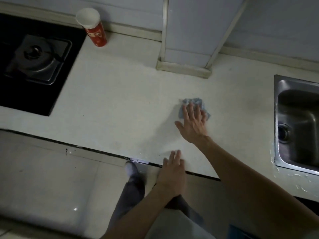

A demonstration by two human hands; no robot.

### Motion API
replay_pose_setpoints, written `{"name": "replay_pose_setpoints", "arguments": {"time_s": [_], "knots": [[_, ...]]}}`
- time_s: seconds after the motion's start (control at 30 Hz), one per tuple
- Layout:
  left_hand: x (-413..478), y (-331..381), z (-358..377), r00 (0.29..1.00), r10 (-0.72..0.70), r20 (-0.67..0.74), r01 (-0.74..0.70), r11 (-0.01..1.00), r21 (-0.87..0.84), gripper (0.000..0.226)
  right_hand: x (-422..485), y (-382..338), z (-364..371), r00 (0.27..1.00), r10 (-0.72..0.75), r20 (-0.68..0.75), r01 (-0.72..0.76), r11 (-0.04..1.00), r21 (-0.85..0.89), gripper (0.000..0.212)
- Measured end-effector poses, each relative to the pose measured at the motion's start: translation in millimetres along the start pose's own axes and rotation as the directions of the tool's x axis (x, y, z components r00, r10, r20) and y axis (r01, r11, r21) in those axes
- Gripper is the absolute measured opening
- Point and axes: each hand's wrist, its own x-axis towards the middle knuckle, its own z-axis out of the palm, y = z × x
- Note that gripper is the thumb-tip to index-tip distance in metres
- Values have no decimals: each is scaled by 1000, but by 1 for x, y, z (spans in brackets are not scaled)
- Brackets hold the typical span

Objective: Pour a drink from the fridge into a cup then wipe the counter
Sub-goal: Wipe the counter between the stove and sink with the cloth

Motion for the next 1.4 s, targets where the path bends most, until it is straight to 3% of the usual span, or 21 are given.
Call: {"name": "replay_pose_setpoints", "arguments": {"time_s": [0.23,0.37,0.5,0.67,0.77,1.0,1.2,1.4], "knots": [[3,7,-7,988,-56,146,57,998,-6,57,-45,17,21,999,-14,-39,12,999,-46,74],[2,4,-8,990,-8,144,-2,998,69,60,-99,28,41,999,45,-30,-47,998,-41,73],[2,-2,-6,995,24,98,-26,999,23,53,-159,41,60,990,128,-51,-130,991,-40,71],[13,-14,-5,991,68,112,-78,993,87,42,-207,51,65,958,282,-54,-281,960,24,71],[13,-6,-8,991,63,120,-74,993,96,46,-216,60,60,937,346,-42,-342,936,79,70],[6,12,-5,984,27,175,-41,996,77,49,-223,88,61,825,565,16,-546,789,281,63],[0,75,14,950,283,132,-287,958,9,40,-222,102,69,814,578,-52,-544,791,278,64],[26,128,25,955,276,106,-288,950,119,43,-224,116,74,838,527,-141,-485,838,250,69]]}}
